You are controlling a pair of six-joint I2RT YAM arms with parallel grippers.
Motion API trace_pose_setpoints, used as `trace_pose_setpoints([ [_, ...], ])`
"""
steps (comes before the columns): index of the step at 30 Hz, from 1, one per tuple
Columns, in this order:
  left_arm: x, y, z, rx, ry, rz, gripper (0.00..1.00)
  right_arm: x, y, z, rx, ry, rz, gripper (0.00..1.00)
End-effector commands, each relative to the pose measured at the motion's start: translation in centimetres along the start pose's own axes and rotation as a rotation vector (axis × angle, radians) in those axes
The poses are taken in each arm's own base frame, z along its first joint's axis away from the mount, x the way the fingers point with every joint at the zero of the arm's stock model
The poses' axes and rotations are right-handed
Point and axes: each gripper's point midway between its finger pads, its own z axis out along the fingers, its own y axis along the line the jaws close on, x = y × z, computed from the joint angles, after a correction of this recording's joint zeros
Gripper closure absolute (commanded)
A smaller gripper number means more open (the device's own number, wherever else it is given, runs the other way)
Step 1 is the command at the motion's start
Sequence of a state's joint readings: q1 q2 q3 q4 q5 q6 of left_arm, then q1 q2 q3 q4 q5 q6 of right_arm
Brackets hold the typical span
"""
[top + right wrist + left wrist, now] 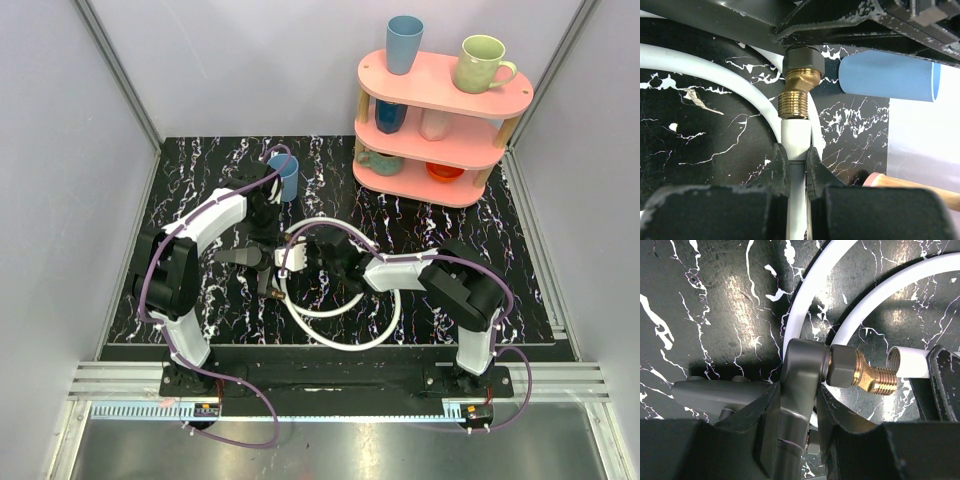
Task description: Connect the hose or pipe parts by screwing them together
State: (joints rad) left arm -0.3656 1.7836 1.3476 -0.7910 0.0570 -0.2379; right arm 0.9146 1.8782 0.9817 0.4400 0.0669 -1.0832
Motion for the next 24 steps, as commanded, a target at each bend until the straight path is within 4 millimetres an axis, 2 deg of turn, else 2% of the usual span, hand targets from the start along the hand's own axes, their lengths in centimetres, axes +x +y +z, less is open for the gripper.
trace_pose_setpoints([
  [1,-0.1,-1.7,0.4,0.080,0.008,-0.050,1.00,-3.4,-2.9,0.3,0.083,-0.081,0.020,1.00],
  [24,0.0,-1.5,0.5,0.090,0.017,-0.056,1.00,-3.0,-1.6,0.5,0.073,-0.087,0.060,1.00],
])
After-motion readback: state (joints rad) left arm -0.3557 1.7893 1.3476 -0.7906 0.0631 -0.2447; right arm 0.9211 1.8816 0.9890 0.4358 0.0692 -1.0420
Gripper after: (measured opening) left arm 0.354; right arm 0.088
